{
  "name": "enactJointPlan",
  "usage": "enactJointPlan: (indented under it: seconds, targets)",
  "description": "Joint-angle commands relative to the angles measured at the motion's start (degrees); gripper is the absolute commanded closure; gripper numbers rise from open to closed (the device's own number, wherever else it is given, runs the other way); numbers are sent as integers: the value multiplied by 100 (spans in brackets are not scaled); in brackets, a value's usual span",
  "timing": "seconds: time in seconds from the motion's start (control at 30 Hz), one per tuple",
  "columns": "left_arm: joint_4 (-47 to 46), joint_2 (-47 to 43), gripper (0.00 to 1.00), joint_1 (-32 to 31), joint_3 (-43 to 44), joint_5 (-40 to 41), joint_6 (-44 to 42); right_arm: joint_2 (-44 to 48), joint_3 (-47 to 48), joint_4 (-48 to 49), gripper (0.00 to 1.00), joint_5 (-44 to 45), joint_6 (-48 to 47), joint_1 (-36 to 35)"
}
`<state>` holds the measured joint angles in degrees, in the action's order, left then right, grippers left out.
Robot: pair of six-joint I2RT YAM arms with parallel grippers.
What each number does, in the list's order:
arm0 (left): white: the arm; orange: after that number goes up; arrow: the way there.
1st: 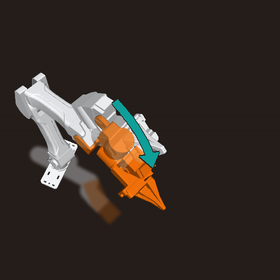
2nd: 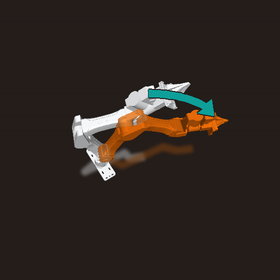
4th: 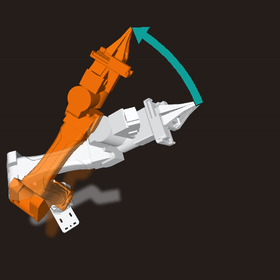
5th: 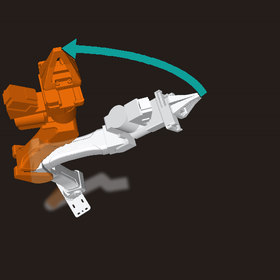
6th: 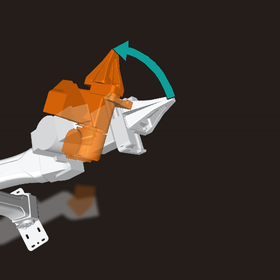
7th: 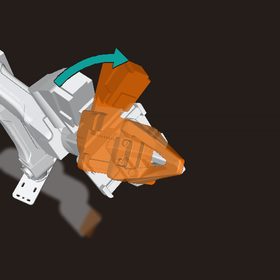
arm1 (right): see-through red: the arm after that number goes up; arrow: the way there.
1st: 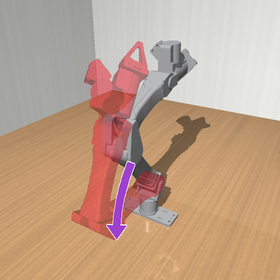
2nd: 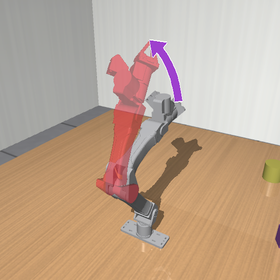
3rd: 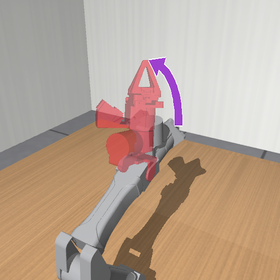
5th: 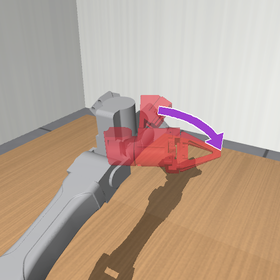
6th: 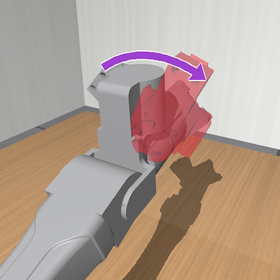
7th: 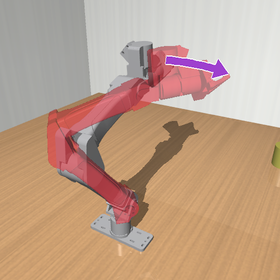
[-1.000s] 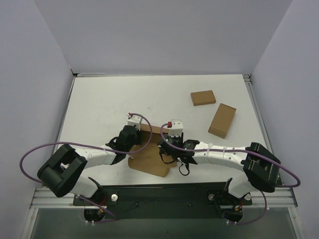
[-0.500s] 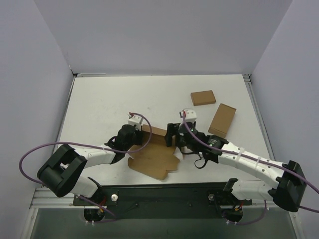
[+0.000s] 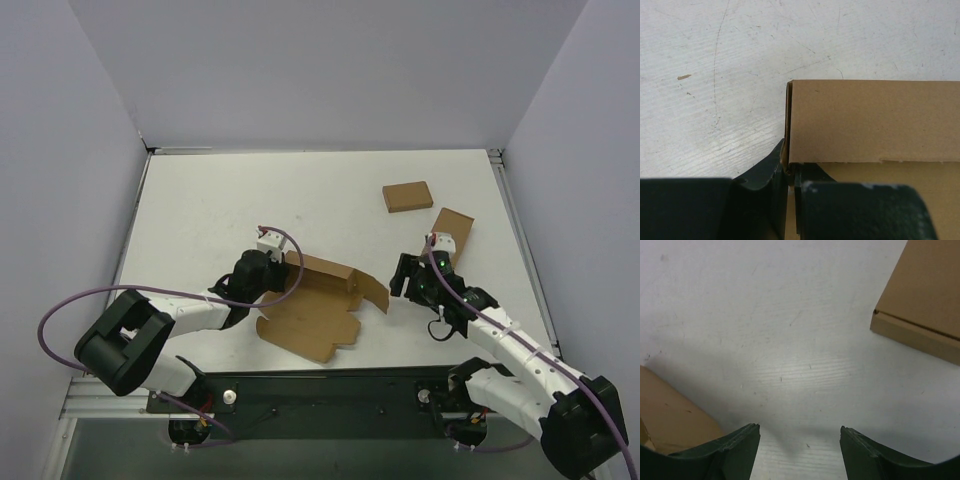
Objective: Fold the paper box
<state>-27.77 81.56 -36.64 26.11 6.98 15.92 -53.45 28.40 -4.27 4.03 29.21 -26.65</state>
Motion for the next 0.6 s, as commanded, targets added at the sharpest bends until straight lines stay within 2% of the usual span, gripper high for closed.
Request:
enactJointPlan:
  seconds: [0.0, 0.13, 0.23, 0.57]
  targets:
    - [35, 35, 100, 26, -36, -153, 69, 265, -282, 339, 36, -1017, -249, 38]
    - [8, 79, 100, 26, -36, -206, 86, 353, -546, 996, 37, -2087, -372, -6]
    - [0, 106, 100, 26, -27, -206, 95, 195, -503, 1235, 38, -2546, -442, -120]
    - [-9, 106, 100, 26, -35, -241, 95, -578, -168, 1727, 38, -2320, -425, -973]
